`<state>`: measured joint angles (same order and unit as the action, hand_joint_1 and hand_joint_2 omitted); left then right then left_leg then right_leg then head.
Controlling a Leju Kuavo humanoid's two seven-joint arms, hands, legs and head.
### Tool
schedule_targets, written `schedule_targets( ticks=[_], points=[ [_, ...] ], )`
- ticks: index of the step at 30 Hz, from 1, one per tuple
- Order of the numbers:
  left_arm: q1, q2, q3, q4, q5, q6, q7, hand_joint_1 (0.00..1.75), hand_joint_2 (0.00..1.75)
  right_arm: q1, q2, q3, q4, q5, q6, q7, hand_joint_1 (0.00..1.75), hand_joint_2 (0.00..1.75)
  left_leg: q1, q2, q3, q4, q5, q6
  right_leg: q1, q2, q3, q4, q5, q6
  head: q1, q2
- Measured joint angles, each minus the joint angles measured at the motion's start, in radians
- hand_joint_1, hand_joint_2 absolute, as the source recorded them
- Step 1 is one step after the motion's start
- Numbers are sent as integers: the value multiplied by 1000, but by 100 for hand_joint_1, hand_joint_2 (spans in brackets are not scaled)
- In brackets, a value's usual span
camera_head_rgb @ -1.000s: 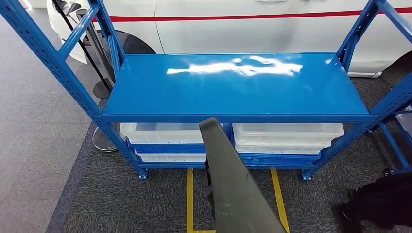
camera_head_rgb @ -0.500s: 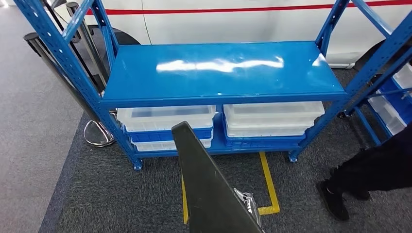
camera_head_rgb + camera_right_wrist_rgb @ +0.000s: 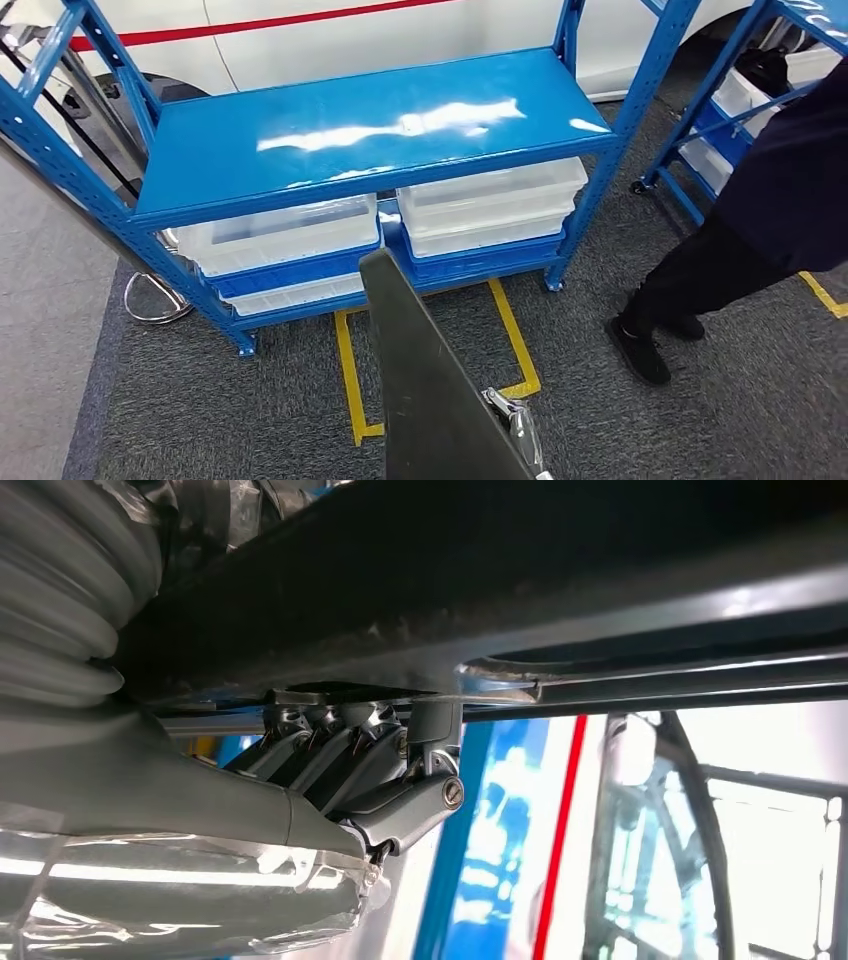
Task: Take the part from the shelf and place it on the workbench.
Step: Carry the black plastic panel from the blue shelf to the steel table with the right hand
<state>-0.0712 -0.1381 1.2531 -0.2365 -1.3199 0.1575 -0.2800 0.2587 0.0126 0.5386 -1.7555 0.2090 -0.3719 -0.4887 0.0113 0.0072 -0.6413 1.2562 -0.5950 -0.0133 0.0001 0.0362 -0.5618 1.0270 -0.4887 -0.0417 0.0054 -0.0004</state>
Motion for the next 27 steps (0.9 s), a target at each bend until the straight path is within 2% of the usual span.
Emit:
schedule_targets(
  ticks=[1, 3, 4, 5, 7, 8, 9, 11, 12, 13, 14, 15, 16, 17, 19, 20, 22, 23, 24, 25, 26, 27],
  points=[
    [0, 0, 0, 0, 0, 0, 0, 0, 175, 1, 0, 0, 1, 0, 1, 0, 175, 175, -2, -9, 38, -56, 30, 8, 2, 13, -5, 3, 4, 1, 0, 0],
    [0, 2, 0, 0, 1, 1, 1, 0, 175, 2, 0, 0, 1, -1, 2, 0, 175, 175, -5, -53, 117, -190, 70, 30, 3, 36, -13, 6, 11, 4, 0, 0],
    [1, 3, 0, 0, 1, 1, 2, 0, 175, 2, 0, -1, 2, -2, 2, 0, 175, 175, -7, -73, 142, -234, 78, 36, 1, 46, -16, 7, 16, 9, 0, 0],
    [1, 4, 0, 0, 1, 2, 2, 0, 175, 2, 0, -1, 2, -4, 3, 0, 175, 175, -9, -84, 152, -255, 78, 40, -3, 56, -19, 6, 21, 15, 0, 0],
    [0, 2, 0, 0, 1, 2, 3, 0, 175, 3, 1, -2, 2, -10, 5, -1, 175, 175, -10, -69, 159, -272, 90, 41, -9, 74, -25, 4, 31, 29, 0, 0],
    [-2, 1, 1, 0, 1, 2, 3, 0, 175, 5, 0, -2, 2, -14, 6, -2, 175, 175, -8, -56, 161, -284, 97, 44, -7, 66, -30, 9, 27, 34, 0, 0],
    [-3, 0, 1, 0, 1, 2, 3, 0, 175, 5, 0, -3, 2, -19, 6, -3, 175, 175, -4, -41, 162, -295, 105, 48, -5, 48, -42, 29, 12, 39, 1, 0],
    [-2, -1, 1, 0, 1, 2, 3, 0, 175, 6, 0, -4, 3, -26, 6, -5, 175, 175, -2, -11, 160, -306, 114, 53, -6, -3, -89, 125, -48, 48, 1, 0],
    [0, -1, 1, 0, 1, 2, 2, 0, 175, 7, 0, -5, 3, -29, 6, -6, 175, 175, -1, 4, 156, -304, 115, 54, -10, -17, -118, 189, -79, 54, 1, 0],
    [1, -1, 1, 0, 1, 2, 2, 0, 175, 9, 0, -7, 3, -33, 6, -7, 175, 175, -1, 20, 151, -301, 115, 53, -15, -24, -140, 239, -96, 60, 1, 0],
    [2, -2, 1, 0, 1, 2, 2, 0, 175, 11, 0, -10, 3, -36, 6, -8, 175, 175, 0, 34, 148, -297, 114, 52, -21, -30, -147, 261, -97, 66, 1, 0],
    [1, -3, 1, 0, 0, 1, 2, 0, 175, 13, 0, -12, 3, -39, 6, -9, 175, 175, 2, 48, 145, -292, 113, 49, -26, -35, -134, 244, -79, 72, 1, 0],
    [1, -4, 1, 0, 0, 1, 1, 0, 175, 15, 0, -14, 3, -41, 6, -10, 175, 175, 5, 60, 143, -286, 109, 44, -31, -45, -101, 190, -48, 77, 1, 0],
    [0, -5, 1, 0, 0, 1, 1, 0, 175, 15, 0, -16, 3, -41, 6, -11, 175, 175, 7, 71, 141, -278, 104, 36, -32, -65, -64, 124, -26, 80, 1, 0],
    [-1, -6, 1, 0, 0, 1, 1, 0, 175, 16, 0, -18, 2, -42, 7, -14, 175, 175, 6, 89, 136, -261, 94, 18, -28, -90, -15, 32, -1, 70, 0, 0],
    [-2, -5, 1, 0, 0, 1, 1, 0, 175, 17, 0, -19, 2, -42, 7, -15, 175, 175, 4, 96, 135, -256, 91, 11, -24, -93, -12, 21, -4, 61, 0, 0],
    [-6, -5, 1, 0, 0, 0, 1, 0, 175, 19, 0, -21, 2, -42, 7, -15, 175, 175, 4, 108, 138, -255, 89, 0, -20, -73, -20, 22, 0, 41, -1, 0],
    [-7, -5, 1, 0, 0, 0, 1, 0, 175, 20, 0, -22, 2, -42, 6, -15, 175, 175, 7, 100, 137, -249, 82, -5, -21, -64, -22, 20, 4, 33, -1, 0],
    [-8, -5, 1, 0, 0, 0, 1, 0, 175, 21, 0, -23, 2, -42, 7, -15, 175, 175, 9, 82, 130, -230, 63, -9, -22, -55, -25, 18, 8, 26, -1, 0],
    [-7, -5, 1, 0, 0, 0, 1, 0, 175, 21, 1, -24, 2, -42, 7, -16, 175, 175, 11, 58, 113, -190, 34, -11, -23, -47, -27, 15, 12, 19, -1, 0],
    [-5, -5, 1, 0, 0, 0, 1, 0, 175, 21, 1, -25, 2, -42, 7, -16, 175, 175, 12, 31, 87, -130, -3, -12, -21, -38, -31, 15, 15, 14, -1, 0],
    [-4, -5, 1, 0, -1, 0, 1, 0, 175, 20, 1, -25, 2, -42, 7, -15, 175, 175, 12, 15, 56, -61, -38, -11, -19, -28, -34, 15, 17, 10, -1, 0]
  ],
)
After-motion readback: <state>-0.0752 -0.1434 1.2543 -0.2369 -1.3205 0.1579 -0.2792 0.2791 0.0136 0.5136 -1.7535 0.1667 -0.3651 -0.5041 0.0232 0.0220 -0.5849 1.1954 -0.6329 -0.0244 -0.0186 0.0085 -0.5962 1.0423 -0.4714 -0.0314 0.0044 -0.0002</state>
